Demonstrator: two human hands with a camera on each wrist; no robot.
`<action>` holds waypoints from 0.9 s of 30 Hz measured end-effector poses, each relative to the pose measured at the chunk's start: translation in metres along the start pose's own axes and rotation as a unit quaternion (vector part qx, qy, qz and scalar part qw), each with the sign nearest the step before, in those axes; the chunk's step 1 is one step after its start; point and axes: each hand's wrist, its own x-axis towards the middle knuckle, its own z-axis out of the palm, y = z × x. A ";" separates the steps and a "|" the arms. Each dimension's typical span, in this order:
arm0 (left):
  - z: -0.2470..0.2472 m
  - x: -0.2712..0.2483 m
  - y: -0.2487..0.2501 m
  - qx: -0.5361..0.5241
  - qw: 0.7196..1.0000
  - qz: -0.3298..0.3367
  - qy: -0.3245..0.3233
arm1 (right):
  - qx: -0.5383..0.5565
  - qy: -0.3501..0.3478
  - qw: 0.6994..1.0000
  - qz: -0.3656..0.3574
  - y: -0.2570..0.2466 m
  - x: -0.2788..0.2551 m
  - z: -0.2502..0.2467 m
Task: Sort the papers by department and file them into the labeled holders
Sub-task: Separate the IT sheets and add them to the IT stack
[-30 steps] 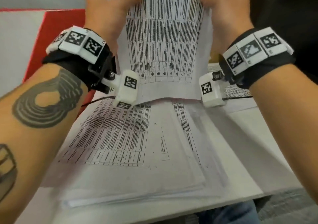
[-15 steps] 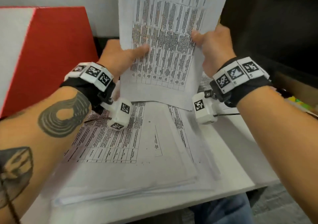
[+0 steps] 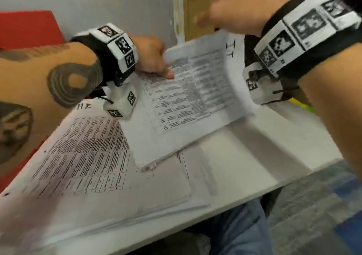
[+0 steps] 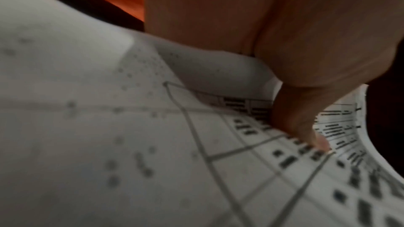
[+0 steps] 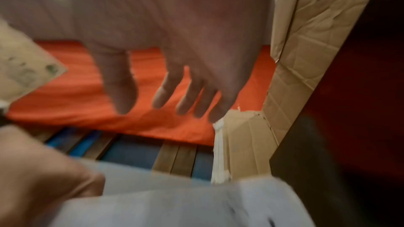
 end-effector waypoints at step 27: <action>0.074 0.040 0.009 -0.117 0.963 0.007 -0.241 | -0.272 -0.316 0.883 0.216 0.105 -0.015 0.069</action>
